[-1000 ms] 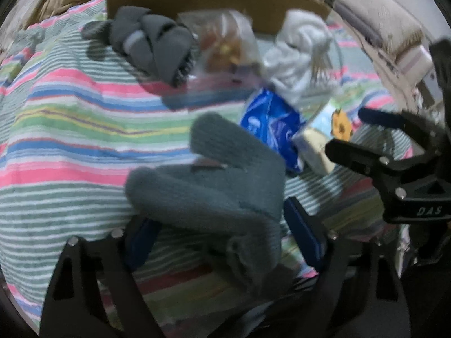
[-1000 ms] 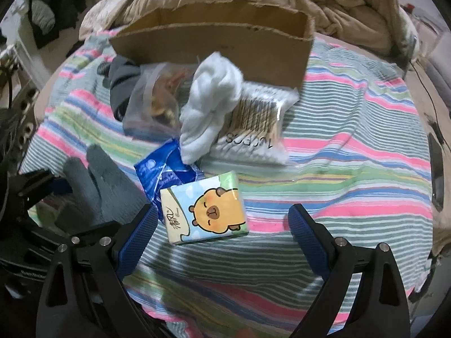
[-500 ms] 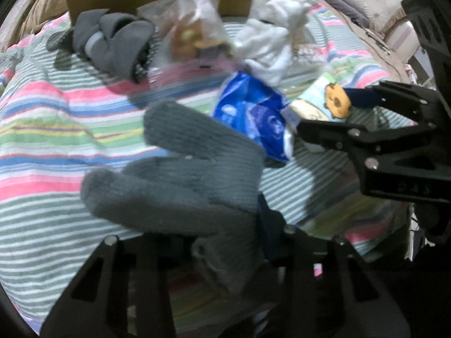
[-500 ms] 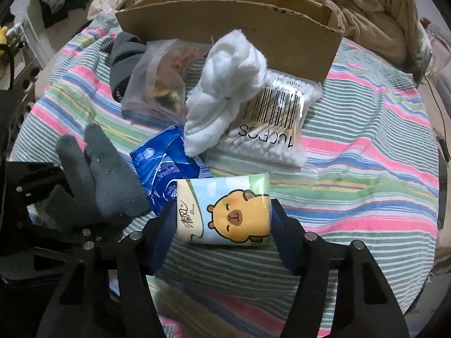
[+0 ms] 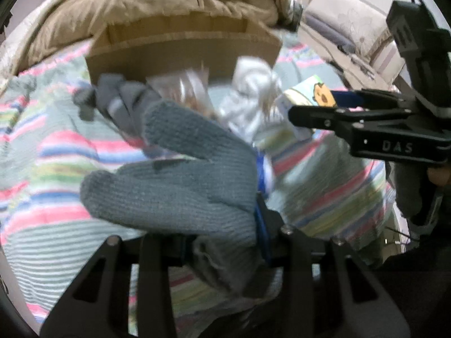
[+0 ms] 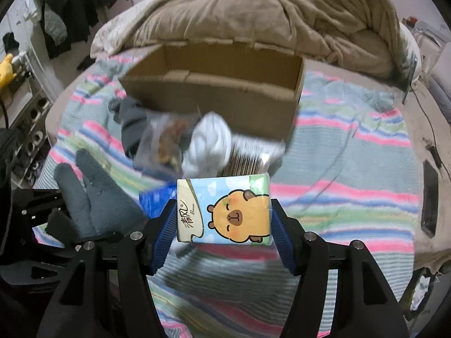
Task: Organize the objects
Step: 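Carry both items into the cardboard box and open both tools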
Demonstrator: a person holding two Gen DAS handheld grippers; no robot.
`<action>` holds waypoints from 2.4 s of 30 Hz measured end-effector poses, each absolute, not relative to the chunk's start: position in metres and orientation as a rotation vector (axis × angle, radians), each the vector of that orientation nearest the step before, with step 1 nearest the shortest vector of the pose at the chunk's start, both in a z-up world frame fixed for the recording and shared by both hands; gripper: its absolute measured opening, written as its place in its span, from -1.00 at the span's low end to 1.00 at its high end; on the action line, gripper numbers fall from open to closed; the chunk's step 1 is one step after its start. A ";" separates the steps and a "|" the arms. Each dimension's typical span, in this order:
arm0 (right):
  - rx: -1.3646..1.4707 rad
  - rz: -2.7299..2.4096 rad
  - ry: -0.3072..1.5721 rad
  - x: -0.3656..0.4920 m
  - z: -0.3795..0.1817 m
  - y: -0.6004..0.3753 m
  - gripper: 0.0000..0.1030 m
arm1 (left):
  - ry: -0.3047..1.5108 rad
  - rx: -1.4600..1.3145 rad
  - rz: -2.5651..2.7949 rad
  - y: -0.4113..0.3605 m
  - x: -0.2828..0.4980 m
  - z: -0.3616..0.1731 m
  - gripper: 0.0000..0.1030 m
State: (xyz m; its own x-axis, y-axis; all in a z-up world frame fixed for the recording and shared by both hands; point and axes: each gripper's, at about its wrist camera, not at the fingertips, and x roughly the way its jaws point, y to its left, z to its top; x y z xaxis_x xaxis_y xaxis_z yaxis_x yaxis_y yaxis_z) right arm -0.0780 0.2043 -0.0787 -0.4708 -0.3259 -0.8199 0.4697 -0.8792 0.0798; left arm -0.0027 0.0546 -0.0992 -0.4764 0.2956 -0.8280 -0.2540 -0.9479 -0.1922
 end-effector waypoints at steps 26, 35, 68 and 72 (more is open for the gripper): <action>1.138 -2.432 0.084 -0.173 -0.041 0.200 0.29 | -0.304 -1.123 2.595 0.019 -0.127 -0.030 -0.25; 1.182 -2.411 0.056 -0.201 -0.060 0.192 0.29 | -0.334 -1.161 2.569 0.020 -0.174 -0.050 -0.22; 1.160 -2.435 0.024 -0.161 -0.039 0.204 0.56 | -0.337 -1.152 2.680 -0.003 -0.112 -0.027 0.37; 1.172 -2.425 0.037 -0.148 -0.042 0.204 0.56 | -0.339 -1.171 2.674 -0.003 -0.099 -0.033 0.38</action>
